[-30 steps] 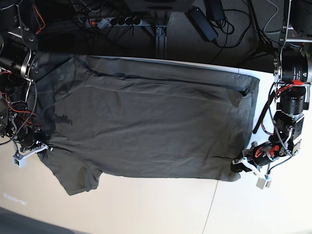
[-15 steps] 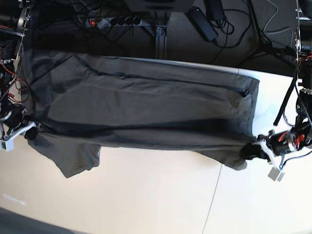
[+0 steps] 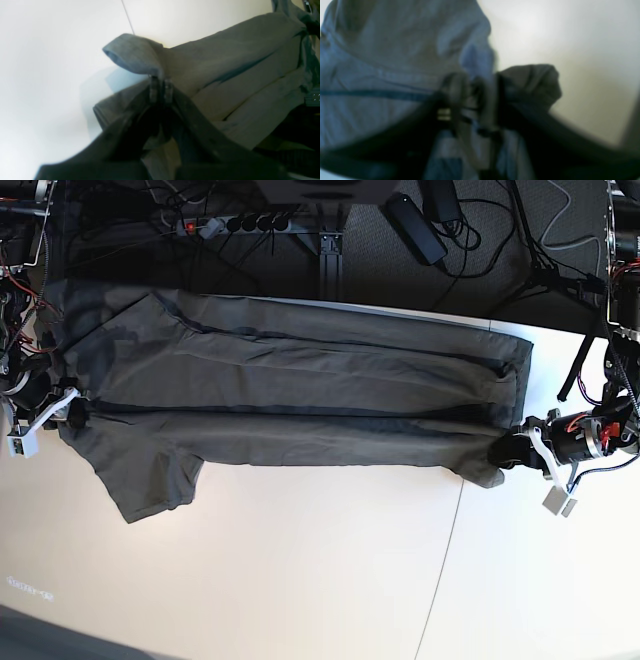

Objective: Fold the T-shirt properly
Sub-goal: 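Fold the grasped edge over the shirt into a long strip with both grippers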

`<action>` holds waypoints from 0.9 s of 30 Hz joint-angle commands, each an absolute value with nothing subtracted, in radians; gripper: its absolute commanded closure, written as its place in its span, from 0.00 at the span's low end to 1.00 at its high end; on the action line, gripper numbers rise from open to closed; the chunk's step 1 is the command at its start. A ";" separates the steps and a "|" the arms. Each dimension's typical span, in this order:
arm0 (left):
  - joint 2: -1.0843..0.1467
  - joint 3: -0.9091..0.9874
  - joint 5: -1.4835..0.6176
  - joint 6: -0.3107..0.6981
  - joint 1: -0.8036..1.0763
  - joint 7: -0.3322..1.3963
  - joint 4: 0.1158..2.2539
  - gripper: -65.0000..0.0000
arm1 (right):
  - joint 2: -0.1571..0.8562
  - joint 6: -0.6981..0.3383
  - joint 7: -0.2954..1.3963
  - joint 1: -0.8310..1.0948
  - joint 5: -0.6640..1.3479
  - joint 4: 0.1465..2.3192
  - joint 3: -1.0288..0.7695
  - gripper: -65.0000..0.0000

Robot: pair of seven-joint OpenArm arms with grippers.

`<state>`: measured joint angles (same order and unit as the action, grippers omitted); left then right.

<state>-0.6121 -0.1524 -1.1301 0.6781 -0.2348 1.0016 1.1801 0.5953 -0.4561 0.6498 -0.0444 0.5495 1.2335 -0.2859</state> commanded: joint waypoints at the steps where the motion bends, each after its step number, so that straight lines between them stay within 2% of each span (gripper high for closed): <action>1: -0.626 -0.146 -1.148 0.698 -0.260 0.979 1.196 1.00 | 0.617 -0.520 0.614 -0.060 0.561 1.257 -0.304 0.42; 7: -0.618 -0.146 -1.144 0.698 -0.260 0.984 1.196 1.00 | 0.612 -0.520 0.583 -0.080 0.556 1.293 -0.374 0.41; 11: -0.618 -0.146 -1.144 0.698 -0.260 0.985 1.196 1.00 | 0.597 -0.520 0.588 -0.169 0.529 1.238 -0.374 0.41; 22: -0.618 -0.146 -1.150 0.698 -0.260 0.997 1.196 1.00 | 0.515 -0.522 0.580 -0.509 0.459 0.690 -0.371 0.41; 27: -0.618 -0.146 -1.164 0.698 -0.260 0.995 1.197 1.00 | 0.468 -0.551 0.590 -0.523 0.459 0.617 -0.370 0.41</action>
<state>-0.6010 -0.1524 -1.1427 0.6781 -0.2363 1.0065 1.1820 0.4644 -0.4610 0.5529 -0.5121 0.4629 0.6151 -0.3710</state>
